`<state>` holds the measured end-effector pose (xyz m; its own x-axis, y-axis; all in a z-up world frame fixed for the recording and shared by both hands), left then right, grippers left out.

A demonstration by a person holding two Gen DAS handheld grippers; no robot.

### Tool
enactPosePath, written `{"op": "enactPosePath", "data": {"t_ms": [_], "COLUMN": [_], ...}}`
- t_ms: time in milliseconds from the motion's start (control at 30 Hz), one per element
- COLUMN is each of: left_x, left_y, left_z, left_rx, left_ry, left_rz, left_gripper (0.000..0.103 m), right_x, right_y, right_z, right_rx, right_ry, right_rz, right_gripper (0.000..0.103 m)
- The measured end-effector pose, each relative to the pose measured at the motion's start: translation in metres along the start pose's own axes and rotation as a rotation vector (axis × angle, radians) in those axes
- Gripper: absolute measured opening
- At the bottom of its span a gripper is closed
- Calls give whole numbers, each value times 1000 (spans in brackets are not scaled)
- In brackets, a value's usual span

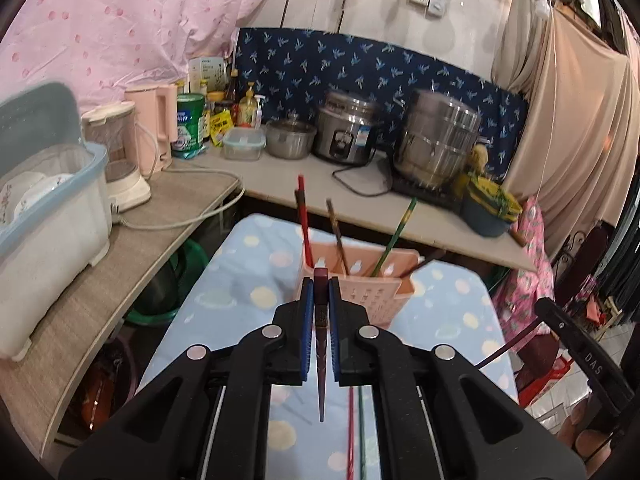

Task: Organize utensils
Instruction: 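Lift and carry both chopsticks over the pink basket with both tools, then lower both chopsticks into the basket and open both tools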

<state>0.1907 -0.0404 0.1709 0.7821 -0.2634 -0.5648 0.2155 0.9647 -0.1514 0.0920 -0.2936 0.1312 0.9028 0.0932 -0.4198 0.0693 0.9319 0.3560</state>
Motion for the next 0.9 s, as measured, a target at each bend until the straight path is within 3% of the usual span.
{"op": "enactPosePath", "data": {"t_ms": [367,533,700,900], "left_x": [-5,5,29,63], "left_y": [-13,-18,-23,-19], "left_z": [97,126,129,114], "left_rx": [-65,-83,-75,-74], "left_ry": [-161,-215,-212,-151], "left_rz": [-27,-27,7,24], "left_gripper": [7,7,7,7], "right_x": [10,29,58,96], "right_y": [20,28,32,27], "right_z": [88,120,132,120], "right_rx": [-4,-7,-12,-18], "right_ry": [-154,-204,-187,-118], "right_rz": [66,77,74,53], "right_gripper": [7,7,7,7]}}
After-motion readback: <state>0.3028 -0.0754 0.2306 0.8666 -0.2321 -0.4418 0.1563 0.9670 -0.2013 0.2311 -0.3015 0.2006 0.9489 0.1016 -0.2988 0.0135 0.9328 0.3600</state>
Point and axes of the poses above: each gripper's, at about its wrist camera, not at the fingertips, and x roughly the way its jaws point, y to its left, z to its top, the point moved 1 cm from there along x, roughly the way its jaws point, and after that the axes turned 6 degrees about z, right-handed, at the moved point
